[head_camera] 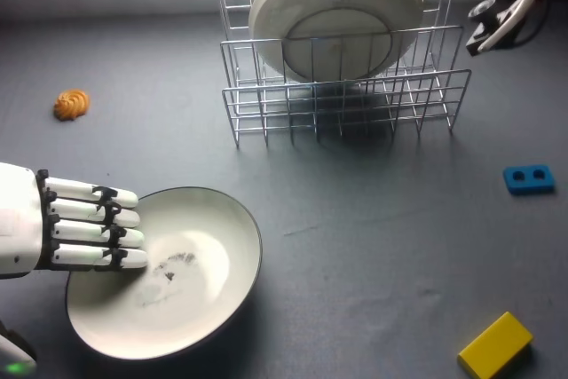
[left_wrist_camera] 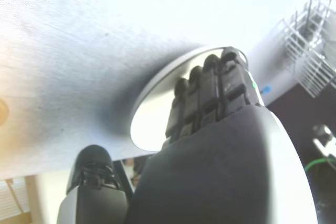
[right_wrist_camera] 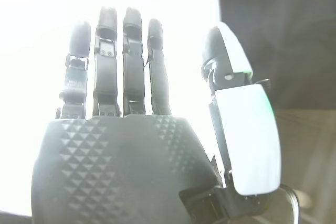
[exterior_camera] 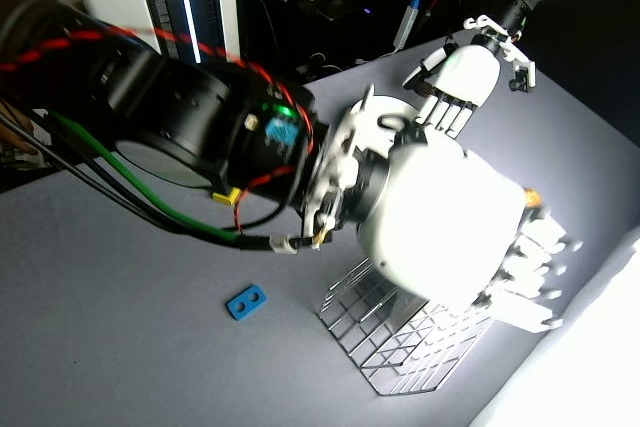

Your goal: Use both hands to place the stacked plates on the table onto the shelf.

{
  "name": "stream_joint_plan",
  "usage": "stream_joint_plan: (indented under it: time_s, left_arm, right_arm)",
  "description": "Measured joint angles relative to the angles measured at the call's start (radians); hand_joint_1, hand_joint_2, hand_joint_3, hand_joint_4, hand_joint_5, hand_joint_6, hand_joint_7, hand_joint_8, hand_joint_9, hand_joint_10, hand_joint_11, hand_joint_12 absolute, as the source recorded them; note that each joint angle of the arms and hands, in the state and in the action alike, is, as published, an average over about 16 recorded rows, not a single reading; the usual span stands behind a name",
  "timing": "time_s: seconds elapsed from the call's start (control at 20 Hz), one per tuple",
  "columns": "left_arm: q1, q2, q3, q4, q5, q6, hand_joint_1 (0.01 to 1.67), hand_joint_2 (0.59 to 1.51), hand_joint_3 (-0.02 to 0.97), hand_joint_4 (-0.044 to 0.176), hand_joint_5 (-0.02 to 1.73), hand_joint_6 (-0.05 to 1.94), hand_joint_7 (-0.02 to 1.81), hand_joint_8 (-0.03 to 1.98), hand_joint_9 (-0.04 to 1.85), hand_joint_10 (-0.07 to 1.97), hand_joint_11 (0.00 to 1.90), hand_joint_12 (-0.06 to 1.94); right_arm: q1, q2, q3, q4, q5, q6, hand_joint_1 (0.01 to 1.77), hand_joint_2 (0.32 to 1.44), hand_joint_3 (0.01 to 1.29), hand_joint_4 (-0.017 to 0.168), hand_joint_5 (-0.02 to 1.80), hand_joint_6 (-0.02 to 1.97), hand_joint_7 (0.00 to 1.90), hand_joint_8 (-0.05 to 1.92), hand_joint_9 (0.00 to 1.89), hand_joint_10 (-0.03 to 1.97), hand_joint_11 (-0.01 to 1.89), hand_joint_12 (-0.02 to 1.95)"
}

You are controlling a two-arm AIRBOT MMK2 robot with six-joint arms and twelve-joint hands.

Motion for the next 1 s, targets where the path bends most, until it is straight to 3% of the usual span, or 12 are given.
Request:
stream_joint_plan:
  time_s: [0.3,0.6,0.7,1.0]
  left_arm:
    - [0.079,-0.003,-0.012,-0.119,0.009,-0.011,0.01,1.098,0.018,-0.006,0.02,-0.02,0.05,0.02,0.03,0.01,0.02,0.0]
    - [0.138,-0.002,-0.029,-0.208,0.01,-0.028,0.01,1.101,0.018,-0.008,0.01,-0.03,0.04,0.02,0.03,0.01,0.02,-0.01]
    - [0.152,0.0,-0.036,-0.229,0.011,-0.032,0.01,1.102,0.017,-0.008,0.0,-0.03,0.04,0.02,0.02,0.01,0.02,-0.01]
    - [0.175,0.004,-0.049,-0.263,0.015,-0.044,0.02,1.106,0.018,-0.008,0.0,-0.03,0.03,0.02,0.02,0.01,0.02,-0.02]
  right_arm:
    - [0.006,0.017,-0.134,-0.166,0.024,-0.129,0.88,1.04,0.01,-0.003,0.19,0.07,0.23,0.02,0.16,0.15,0.01,0.6]
    - [-0.061,-0.012,-0.251,-0.253,0.019,-0.338,1.03,0.88,0.01,0.0,0.04,0.02,0.04,0.02,0.03,0.01,0.02,0.11]
    - [-0.092,-0.03,-0.274,-0.257,0.016,-0.414,1.09,0.83,0.01,0.001,0.02,0.02,0.02,0.02,0.02,-0.01,0.02,0.01]
    - [-0.192,-0.11,-0.278,-0.256,0.012,-0.574,1.16,0.83,0.01,0.003,0.02,0.02,0.02,0.02,0.02,-0.01,0.02,0.0]
